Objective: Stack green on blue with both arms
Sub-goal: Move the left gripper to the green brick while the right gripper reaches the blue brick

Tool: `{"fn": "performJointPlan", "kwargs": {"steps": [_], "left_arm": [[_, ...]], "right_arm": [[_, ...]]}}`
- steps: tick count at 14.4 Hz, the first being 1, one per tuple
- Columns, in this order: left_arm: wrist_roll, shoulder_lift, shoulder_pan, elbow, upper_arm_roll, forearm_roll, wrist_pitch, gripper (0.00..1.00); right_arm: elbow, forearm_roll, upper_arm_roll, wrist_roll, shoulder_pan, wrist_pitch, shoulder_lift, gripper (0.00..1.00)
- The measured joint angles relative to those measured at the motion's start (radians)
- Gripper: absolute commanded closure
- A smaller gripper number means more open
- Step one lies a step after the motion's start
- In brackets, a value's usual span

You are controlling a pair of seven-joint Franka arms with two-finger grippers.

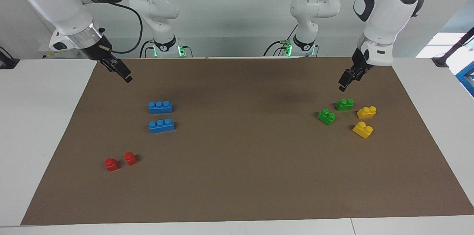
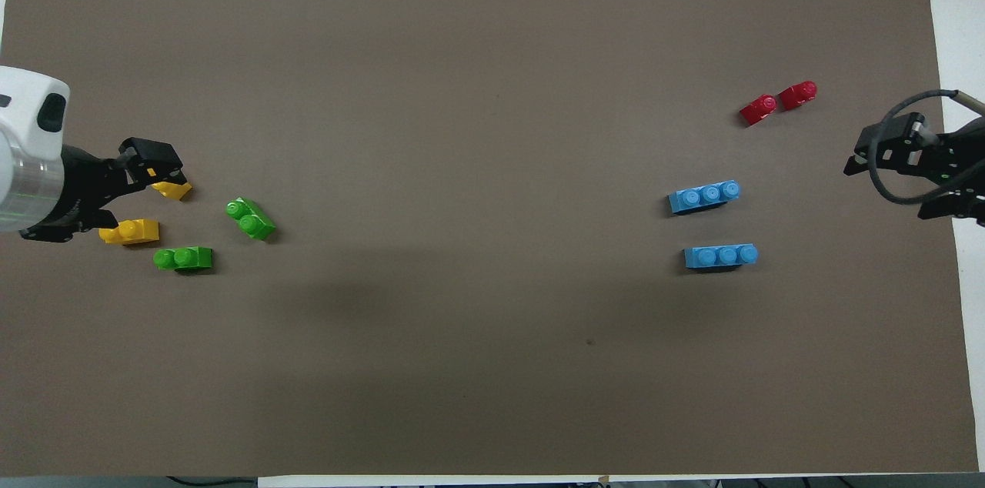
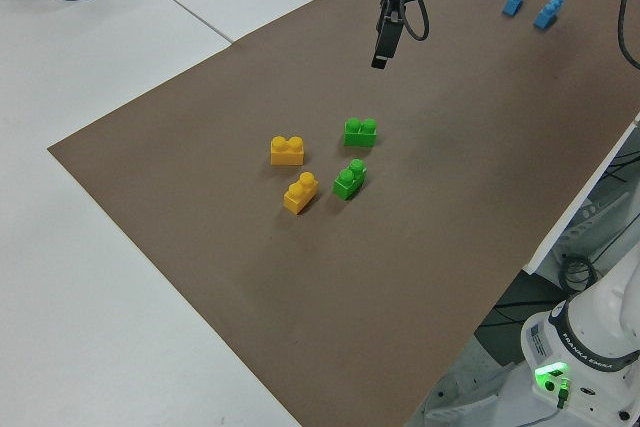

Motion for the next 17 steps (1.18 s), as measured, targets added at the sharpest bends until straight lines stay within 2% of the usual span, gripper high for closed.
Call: {"fn": "performJointPlan", "kwargs": {"steps": [5,7,11,17], "left_arm": [[-0.209,0.086,-0.026,-0.138,-0.001,0.000,0.211,0.00],[-0.222,0.125,-0.026,-0.148,0.004,0.000,0.267,0.00],[-0.229,0.173,-0.024,-0.148,0.008,0.026,0.301,0.00],[-0.243,0.235,-0.016,-0.150,0.015,0.028,0.370,0.00]], "right_arm": [[-0.019,0.134,-0.004,0.193,-0.081,0.091,0.154,0.05],[-0.018,0.169,0.000,0.240,-0.077,0.130,0.205,0.05],[-0.018,0.250,0.005,0.321,-0.055,0.189,0.263,0.05],[-0.023,0.282,0.005,0.346,-0.022,0.264,0.374,0.05]]}}
